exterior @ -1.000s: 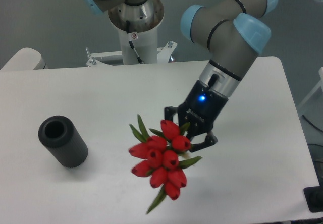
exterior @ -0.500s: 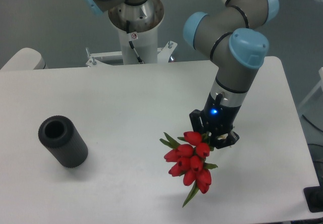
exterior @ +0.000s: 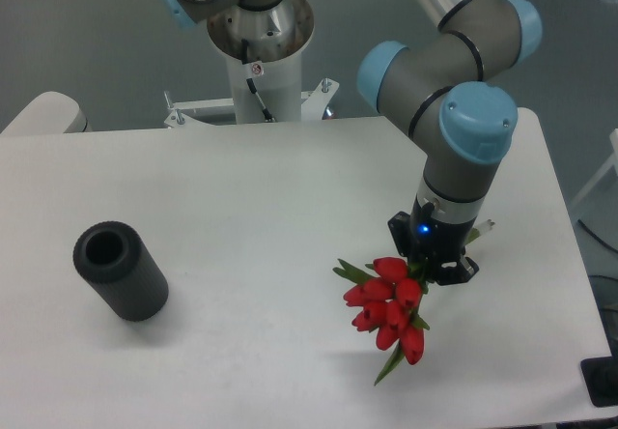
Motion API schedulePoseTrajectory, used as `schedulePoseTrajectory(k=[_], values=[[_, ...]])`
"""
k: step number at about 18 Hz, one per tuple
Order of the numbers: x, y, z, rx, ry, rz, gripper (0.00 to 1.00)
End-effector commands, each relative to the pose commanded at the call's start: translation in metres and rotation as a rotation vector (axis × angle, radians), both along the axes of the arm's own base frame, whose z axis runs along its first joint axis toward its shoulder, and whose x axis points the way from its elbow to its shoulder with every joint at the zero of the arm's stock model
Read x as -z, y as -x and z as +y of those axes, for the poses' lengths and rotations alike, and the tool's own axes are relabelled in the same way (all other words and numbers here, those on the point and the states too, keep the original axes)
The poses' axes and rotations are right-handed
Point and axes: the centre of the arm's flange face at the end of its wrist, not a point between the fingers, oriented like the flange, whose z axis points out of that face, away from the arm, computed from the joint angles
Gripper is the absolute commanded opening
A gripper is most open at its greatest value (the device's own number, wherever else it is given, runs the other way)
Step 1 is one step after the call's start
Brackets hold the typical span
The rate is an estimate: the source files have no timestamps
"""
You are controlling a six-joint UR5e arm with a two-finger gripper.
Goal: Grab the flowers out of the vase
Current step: 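Carry the tulips away from the vase and hold them above the table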
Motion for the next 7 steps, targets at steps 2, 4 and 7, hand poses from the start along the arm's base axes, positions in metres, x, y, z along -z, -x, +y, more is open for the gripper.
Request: schedulePoseTrajectory(k=[2,4,7], values=[[0.0003,0.0009,-0.003,0.052,0.032,0.022,0.01],[0.0019,0.0009,-0.0041,0.055,0.042,0.024,0.01],[0.0025,0.0002,-0.0036,0.056,0.045,0.026,0.01]])
